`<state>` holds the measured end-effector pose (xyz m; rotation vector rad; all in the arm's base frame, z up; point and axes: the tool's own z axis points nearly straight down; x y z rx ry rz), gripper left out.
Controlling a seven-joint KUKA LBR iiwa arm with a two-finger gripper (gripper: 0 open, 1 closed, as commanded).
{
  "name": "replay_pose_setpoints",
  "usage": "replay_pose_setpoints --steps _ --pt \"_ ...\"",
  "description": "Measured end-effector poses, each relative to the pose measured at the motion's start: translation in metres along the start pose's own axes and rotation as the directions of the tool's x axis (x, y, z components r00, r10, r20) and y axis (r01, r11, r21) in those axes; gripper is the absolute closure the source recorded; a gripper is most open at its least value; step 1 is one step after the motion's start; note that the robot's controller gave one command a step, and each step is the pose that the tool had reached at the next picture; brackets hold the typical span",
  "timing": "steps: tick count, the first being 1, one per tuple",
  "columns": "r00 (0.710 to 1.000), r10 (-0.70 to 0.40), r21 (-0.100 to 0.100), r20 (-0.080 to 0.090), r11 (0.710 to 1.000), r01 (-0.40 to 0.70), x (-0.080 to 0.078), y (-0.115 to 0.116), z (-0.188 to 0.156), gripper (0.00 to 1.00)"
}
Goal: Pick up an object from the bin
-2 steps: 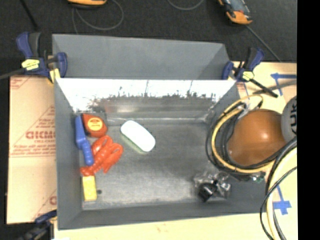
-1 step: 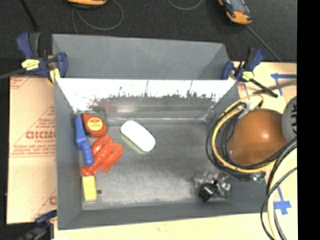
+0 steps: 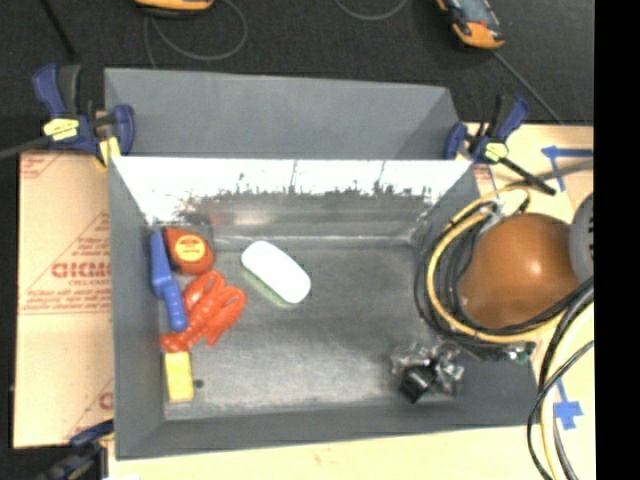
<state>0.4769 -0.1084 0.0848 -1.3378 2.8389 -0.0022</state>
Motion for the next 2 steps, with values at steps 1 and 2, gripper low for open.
replay_pose_setpoints --steps 1,2 --pt "1.0 0.001 -0.003 -0.002 1.0 -0.001 0.0 0.0 -0.008 1.0" --pt "1.0 0.001 -0.008 -0.004 1.0 -0.001 0.001 0.001 -0.023 1.0"
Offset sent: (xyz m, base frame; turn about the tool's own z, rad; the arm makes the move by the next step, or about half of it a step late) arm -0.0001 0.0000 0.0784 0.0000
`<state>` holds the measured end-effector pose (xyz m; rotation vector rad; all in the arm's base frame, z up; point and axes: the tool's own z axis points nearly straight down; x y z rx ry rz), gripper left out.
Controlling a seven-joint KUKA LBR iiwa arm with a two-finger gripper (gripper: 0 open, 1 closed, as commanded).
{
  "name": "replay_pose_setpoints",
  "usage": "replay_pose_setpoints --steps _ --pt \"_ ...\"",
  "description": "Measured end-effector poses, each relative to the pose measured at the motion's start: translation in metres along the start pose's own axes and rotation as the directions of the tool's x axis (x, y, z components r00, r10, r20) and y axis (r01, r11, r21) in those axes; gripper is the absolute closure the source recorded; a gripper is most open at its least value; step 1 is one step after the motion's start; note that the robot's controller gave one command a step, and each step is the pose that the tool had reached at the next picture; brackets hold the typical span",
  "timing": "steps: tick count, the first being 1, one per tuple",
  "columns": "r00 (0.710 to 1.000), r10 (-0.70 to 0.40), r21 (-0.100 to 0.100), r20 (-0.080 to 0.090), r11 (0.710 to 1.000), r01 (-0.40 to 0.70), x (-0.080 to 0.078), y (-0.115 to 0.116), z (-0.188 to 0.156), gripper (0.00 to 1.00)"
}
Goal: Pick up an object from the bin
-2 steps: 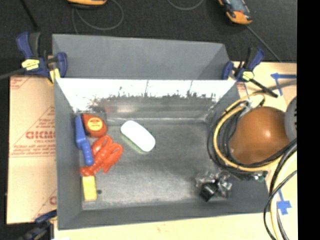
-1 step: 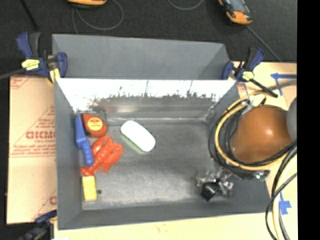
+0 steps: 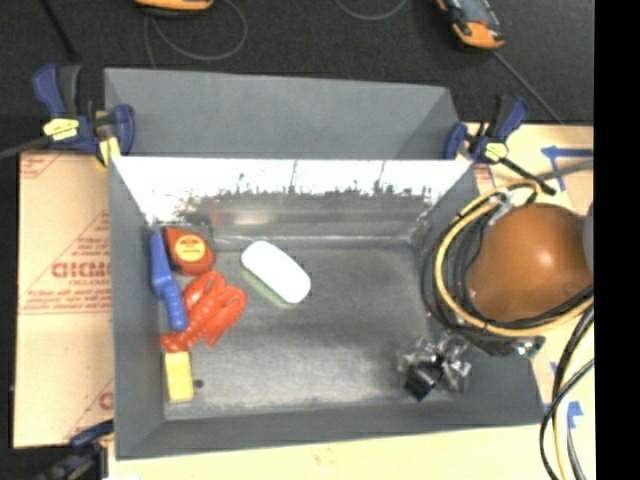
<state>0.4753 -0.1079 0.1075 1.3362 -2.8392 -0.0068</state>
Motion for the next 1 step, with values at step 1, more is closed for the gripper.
replay_pose_setpoints --steps 1 --pt "1.0 0.001 0.003 0.002 1.0 -0.001 -0.0002 -0.0005 -0.0195 1.0"
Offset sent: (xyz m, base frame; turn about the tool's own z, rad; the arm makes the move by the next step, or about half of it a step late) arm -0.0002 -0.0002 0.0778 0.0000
